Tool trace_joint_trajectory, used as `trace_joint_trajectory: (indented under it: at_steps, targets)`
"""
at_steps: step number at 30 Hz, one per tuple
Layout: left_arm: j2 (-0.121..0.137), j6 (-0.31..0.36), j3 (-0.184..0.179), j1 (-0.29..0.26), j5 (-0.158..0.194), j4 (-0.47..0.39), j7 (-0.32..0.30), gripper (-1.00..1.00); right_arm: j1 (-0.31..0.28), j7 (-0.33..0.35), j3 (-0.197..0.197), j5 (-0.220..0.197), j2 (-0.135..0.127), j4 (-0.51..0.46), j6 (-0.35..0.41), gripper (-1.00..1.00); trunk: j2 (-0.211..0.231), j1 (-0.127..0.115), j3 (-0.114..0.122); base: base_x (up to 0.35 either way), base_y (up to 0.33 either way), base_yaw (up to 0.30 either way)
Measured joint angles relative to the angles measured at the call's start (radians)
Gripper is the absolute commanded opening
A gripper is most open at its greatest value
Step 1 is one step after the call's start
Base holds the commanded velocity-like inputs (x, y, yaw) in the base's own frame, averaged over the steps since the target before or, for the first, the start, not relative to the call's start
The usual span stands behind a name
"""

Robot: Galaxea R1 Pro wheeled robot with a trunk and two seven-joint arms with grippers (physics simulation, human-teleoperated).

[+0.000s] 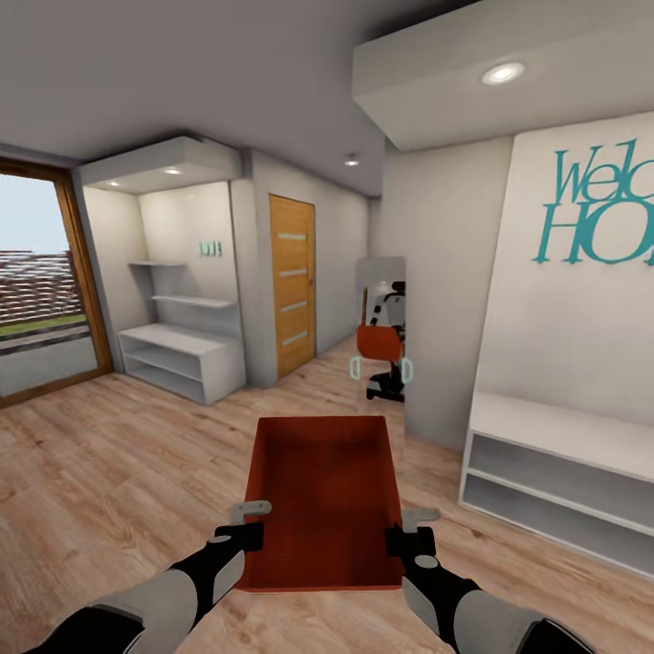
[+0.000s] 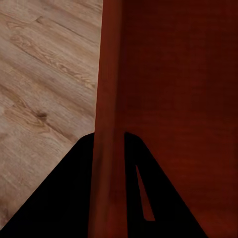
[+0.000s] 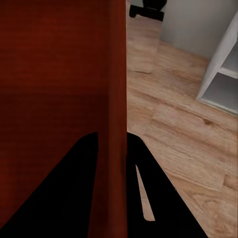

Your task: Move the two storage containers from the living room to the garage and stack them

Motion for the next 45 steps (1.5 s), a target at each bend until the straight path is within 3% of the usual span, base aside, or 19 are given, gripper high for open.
trace_joint_trajectory:
  at_steps: [45]
  targets:
    - [0.002, 0.001, 0.000, 0.000, 0.000, 0.000, -0.002, -1.00, 0.000, -0.001, 0.001, -0.001, 0.001, 0.000, 0.000, -1.00, 0.000, 0.000, 0.000, 0.326, 0.000, 0.011]
